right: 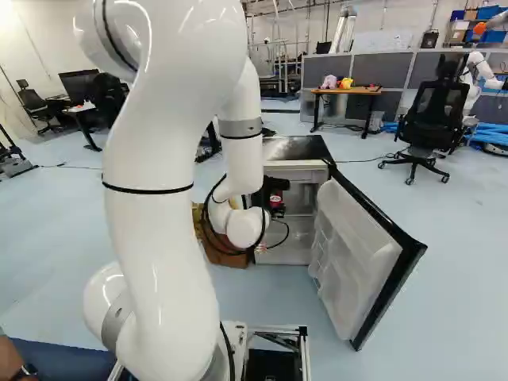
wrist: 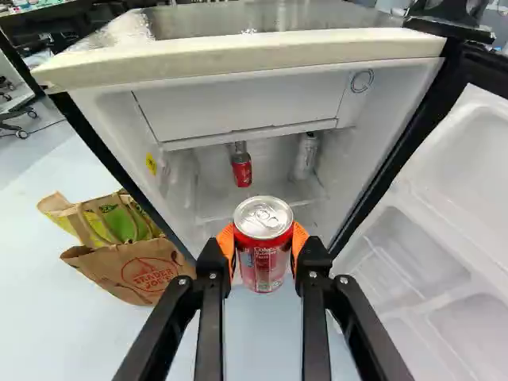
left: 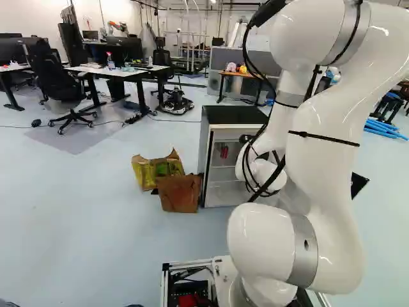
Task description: Grab a drink from the fridge
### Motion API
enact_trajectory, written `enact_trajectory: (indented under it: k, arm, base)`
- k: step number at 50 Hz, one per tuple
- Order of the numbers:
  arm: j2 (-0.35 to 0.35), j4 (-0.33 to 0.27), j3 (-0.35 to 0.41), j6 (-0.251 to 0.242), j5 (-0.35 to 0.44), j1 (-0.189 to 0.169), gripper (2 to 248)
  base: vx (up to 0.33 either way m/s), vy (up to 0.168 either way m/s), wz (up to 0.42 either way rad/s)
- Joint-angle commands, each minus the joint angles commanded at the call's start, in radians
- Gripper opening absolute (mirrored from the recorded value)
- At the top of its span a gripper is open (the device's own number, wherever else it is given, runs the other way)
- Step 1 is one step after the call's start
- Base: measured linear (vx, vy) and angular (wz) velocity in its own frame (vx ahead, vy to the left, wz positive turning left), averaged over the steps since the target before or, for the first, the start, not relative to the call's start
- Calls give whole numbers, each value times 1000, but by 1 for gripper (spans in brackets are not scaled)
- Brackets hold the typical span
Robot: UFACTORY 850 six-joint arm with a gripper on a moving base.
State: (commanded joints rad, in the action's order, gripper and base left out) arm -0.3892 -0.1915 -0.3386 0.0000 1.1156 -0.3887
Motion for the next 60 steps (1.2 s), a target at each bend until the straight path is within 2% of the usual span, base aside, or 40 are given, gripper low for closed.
enact_trajectory:
  k: [60]
  arm:
    - [223, 0, 71, 0, -19, 2, 92]
  base:
    - [0, 0, 0]
